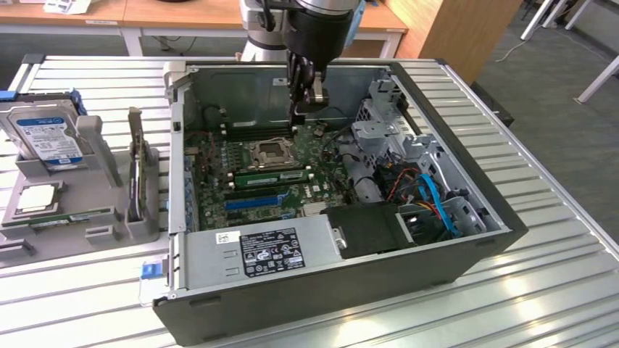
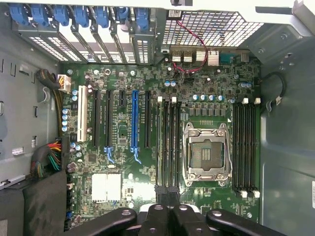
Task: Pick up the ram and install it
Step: 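Press down the ram until it locks into place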
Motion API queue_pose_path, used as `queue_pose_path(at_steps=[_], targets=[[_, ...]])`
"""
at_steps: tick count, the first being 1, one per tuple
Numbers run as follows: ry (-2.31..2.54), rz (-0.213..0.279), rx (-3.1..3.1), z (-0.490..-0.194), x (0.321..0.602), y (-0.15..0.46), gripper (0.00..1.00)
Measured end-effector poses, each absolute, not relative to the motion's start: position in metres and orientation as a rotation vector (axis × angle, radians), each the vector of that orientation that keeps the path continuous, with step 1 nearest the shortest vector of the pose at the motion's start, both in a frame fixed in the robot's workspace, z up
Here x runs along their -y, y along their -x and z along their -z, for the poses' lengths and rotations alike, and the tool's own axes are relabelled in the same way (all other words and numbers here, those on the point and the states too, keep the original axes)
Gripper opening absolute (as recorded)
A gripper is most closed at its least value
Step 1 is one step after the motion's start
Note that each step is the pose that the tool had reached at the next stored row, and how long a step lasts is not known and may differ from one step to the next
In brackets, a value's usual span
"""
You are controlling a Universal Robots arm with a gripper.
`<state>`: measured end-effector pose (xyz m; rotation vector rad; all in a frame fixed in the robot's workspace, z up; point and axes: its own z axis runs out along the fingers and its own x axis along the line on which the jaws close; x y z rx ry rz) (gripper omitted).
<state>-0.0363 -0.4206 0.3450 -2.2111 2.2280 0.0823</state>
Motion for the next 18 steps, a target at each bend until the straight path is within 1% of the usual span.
queue_pose_path(at_steps=[8, 18], targets=[[2.211, -0.082, -2.228, -0.345, 0.421, 0.035, 0.1], [2.211, -0.083, -2.228, -0.345, 0.421, 0.015, 0.1]])
